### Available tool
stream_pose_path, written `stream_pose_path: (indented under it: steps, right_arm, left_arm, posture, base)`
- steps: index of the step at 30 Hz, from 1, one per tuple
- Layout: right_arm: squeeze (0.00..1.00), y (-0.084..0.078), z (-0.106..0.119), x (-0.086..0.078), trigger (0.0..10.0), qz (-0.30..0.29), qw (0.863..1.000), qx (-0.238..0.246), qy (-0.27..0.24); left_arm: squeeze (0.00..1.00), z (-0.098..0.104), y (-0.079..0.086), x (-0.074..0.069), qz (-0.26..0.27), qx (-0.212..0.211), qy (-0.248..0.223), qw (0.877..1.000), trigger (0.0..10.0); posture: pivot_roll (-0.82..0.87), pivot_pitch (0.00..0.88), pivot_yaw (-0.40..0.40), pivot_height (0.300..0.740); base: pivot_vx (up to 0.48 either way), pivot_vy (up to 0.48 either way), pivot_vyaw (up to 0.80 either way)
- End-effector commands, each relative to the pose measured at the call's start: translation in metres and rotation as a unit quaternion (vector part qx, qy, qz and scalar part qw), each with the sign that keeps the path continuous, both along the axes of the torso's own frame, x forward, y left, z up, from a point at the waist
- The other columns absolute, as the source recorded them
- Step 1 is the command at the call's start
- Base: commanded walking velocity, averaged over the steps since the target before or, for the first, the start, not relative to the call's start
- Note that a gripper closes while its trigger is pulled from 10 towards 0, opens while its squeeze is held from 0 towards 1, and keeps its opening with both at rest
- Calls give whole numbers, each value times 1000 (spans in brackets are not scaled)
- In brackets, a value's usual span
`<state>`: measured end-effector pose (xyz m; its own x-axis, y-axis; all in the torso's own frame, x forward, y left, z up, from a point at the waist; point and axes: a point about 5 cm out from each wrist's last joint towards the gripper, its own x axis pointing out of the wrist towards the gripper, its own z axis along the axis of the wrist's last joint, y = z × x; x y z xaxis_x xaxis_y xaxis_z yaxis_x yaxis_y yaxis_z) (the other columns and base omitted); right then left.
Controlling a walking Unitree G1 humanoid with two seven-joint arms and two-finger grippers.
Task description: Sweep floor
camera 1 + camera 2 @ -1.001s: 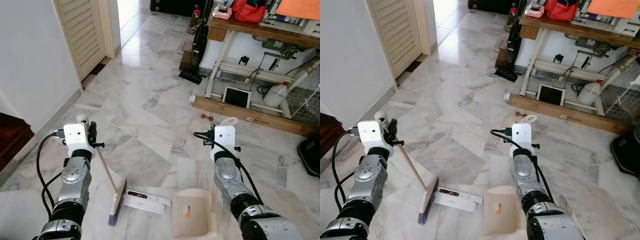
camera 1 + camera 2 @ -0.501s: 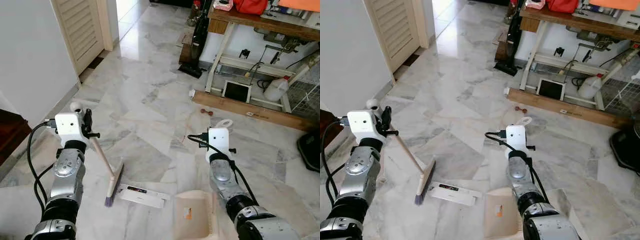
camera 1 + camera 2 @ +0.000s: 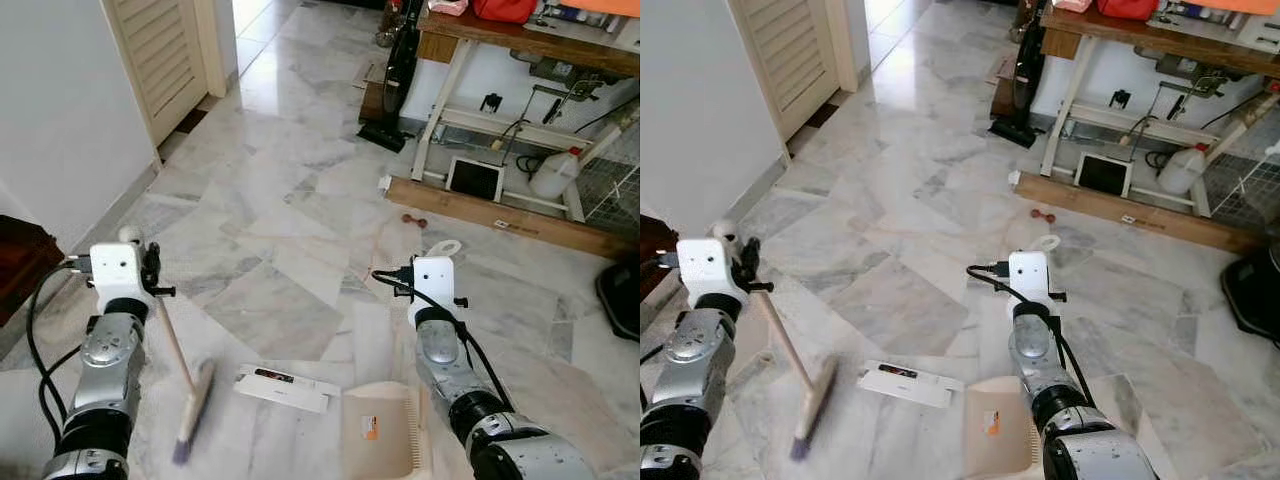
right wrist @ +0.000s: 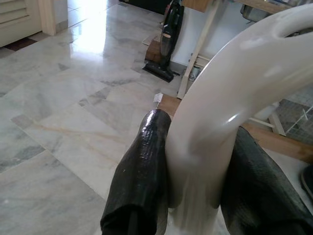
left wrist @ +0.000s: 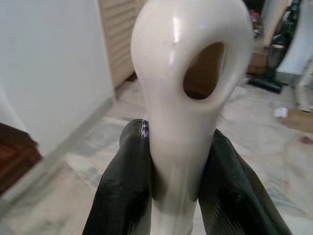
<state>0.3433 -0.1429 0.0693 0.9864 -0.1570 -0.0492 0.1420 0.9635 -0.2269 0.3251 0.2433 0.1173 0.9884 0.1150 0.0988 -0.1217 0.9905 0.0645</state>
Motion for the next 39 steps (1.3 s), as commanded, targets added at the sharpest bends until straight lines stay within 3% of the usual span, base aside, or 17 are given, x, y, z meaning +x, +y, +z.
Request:
stream_pose_path:
  steps: [1, 11, 19, 27, 33, 36, 39]
  right_arm:
    - [0, -3, -4, -2, 10000, -3, 1000, -1, 7]
    - [0, -4, -2, -1, 10000, -21, 1000, -3, 5]
    - [0, -3, 4, 3, 10000, -40, 999, -14, -8]
    - [0, -7, 7, 4, 10000, -63, 998, -15, -18]
    - [0, -7, 13, 5, 10000, -79, 996, -15, -34]
    - [0, -3, 23, 6, 10000, -85, 993, -31, -81]
    - [0, 0, 24, 6, 10000, -83, 992, -28, -87]
  left_arm:
    - [0, -3, -3, 0, -7, -4, 5, 1000, 10000]
    - [0, -1, -7, 5, -18, -6, 3, 1000, 10000]
    - [0, 4, 5, 7, -12, 19, 5, 1000, 10000]
    - [0, 6, 2, 9, -21, 25, 2, 999, 10000]
    - [0, 7, -3, 9, -40, 26, 0, 999, 10000]
    - [0, 9, -4, 9, -45, 22, -6, 999, 10000]
    - [0, 9, -5, 8, -46, 22, -8, 999, 10000]
  posture:
    - [149, 145, -104, 740]
    - [149, 144, -104, 740]
    - [151, 144, -106, 740]
    - [154, 145, -107, 740]
    - [151, 149, -108, 740]
    - [156, 146, -105, 740]
    - [155, 146, -104, 740]
  base:
    - [0, 0, 0]
    - [0, 0, 0]
    - [0, 0, 0]
    - [0, 0, 0]
    - [0, 0, 0]
    - [0, 0, 0]
    - [0, 0, 0]
